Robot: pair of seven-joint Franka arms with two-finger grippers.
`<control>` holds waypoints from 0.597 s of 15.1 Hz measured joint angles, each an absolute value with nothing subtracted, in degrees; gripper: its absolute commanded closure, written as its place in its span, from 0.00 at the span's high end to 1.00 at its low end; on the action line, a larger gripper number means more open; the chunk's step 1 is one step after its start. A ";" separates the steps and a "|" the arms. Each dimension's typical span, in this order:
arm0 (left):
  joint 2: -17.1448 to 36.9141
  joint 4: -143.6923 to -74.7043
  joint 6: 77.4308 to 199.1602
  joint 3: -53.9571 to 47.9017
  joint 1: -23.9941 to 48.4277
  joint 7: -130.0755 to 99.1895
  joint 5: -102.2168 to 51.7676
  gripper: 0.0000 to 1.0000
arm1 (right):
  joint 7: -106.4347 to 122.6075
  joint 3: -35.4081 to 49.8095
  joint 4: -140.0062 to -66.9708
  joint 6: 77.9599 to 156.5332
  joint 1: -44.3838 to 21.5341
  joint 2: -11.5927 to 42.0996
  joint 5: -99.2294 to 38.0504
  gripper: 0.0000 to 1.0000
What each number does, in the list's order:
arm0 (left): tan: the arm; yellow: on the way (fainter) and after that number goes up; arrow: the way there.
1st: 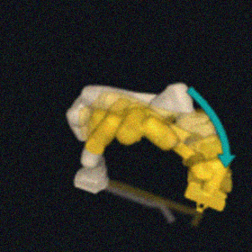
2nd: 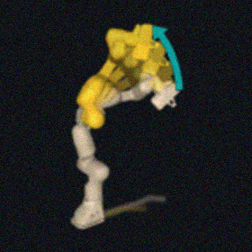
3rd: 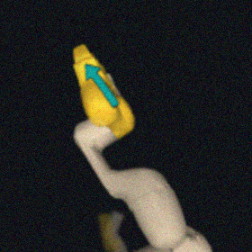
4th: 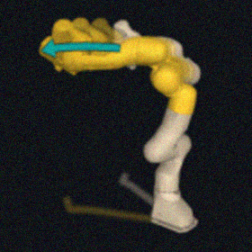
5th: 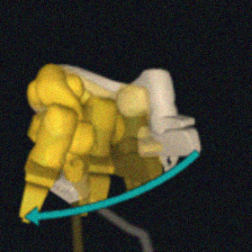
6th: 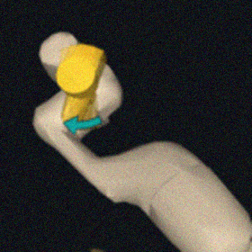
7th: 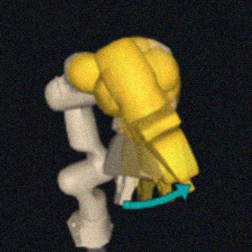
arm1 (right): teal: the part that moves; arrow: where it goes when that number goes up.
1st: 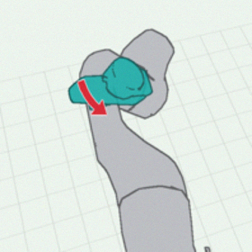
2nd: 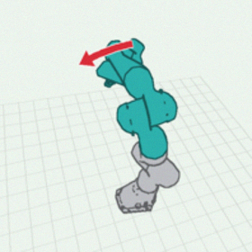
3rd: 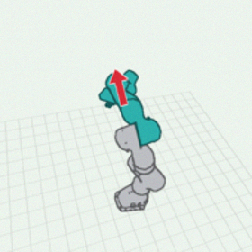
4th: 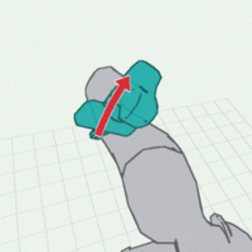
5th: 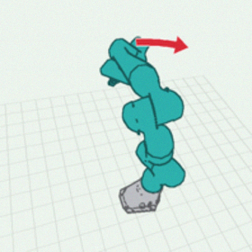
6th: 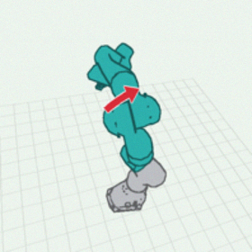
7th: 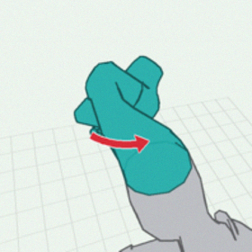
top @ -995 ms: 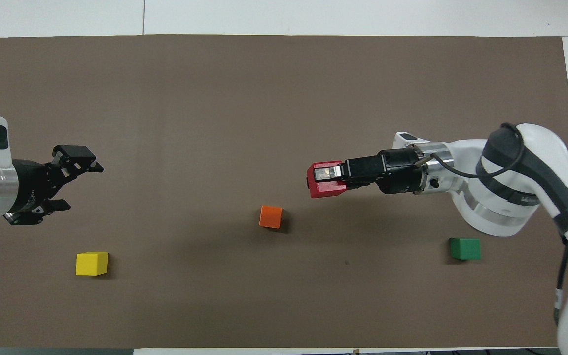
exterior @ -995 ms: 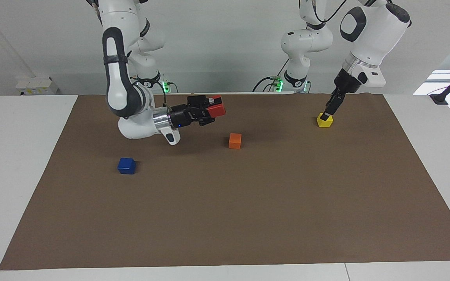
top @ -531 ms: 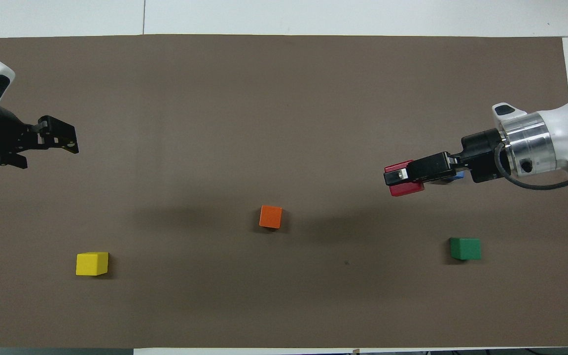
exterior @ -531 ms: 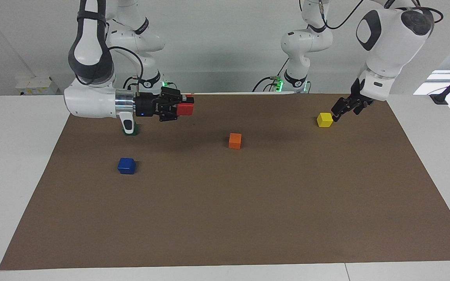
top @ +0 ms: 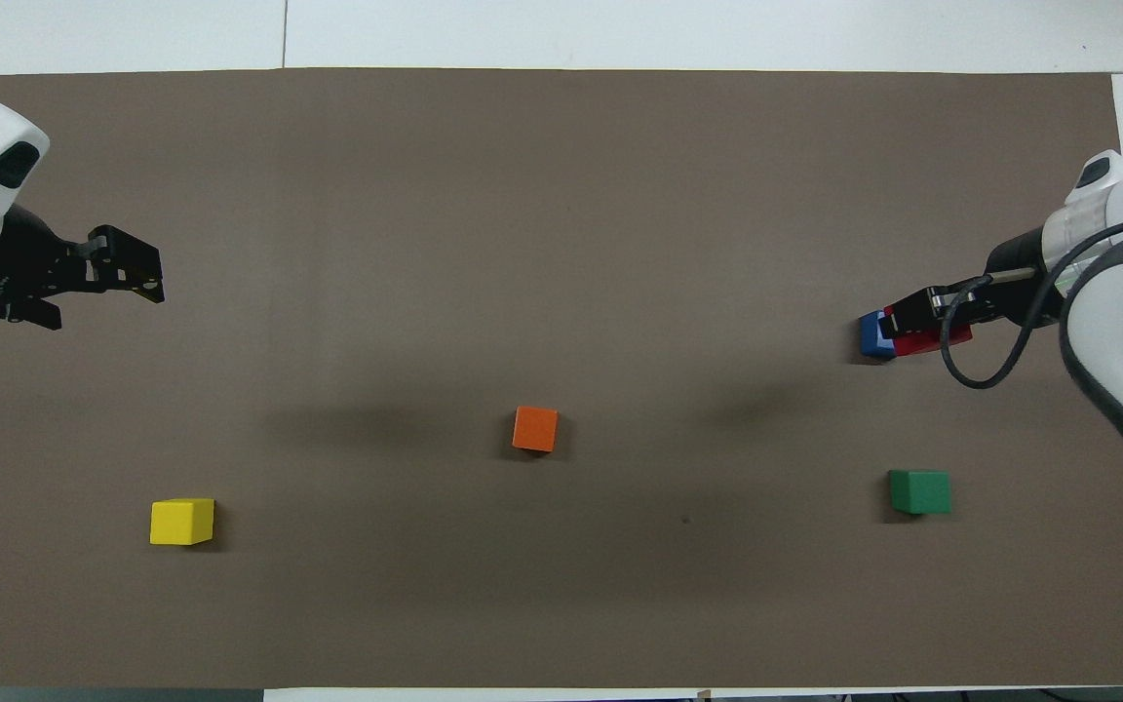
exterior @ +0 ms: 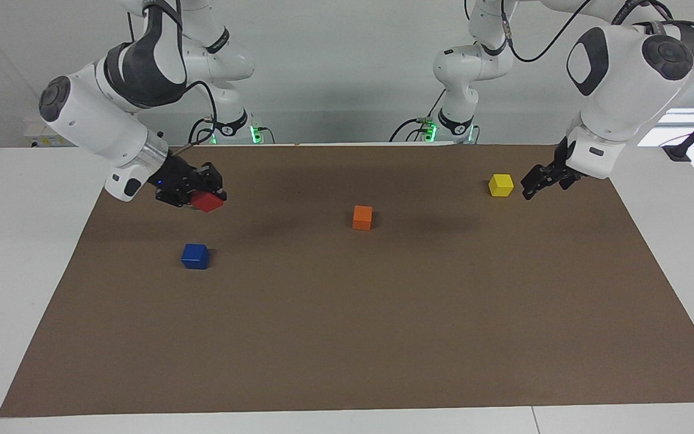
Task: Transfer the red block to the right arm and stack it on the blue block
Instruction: 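Lower the red cube onto the blue cube with the right gripper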
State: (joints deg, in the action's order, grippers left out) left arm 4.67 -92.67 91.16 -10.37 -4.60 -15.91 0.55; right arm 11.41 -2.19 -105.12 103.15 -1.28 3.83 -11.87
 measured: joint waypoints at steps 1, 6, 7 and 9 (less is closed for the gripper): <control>4.18 -93.20 91.18 -10.51 -4.11 -15.91 0.55 1.00 | 9.82 -2.12 -105.24 104.65 -1.29 4.24 -8.46 0.00; 1.77 -93.75 91.16 -9.89 -0.51 -15.98 0.60 1.00 | 2.28 -2.18 -107.15 111.19 -1.13 7.26 0.09 0.00; 1.75 -93.94 91.16 -9.51 -0.34 -15.98 0.60 1.00 | 0.76 -2.13 -107.56 112.84 -1.19 8.05 0.27 0.00; 1.96 -94.46 91.21 -8.25 -0.30 -15.96 0.60 1.00 | -1.77 -2.05 -108.37 116.19 -1.32 9.74 0.36 0.00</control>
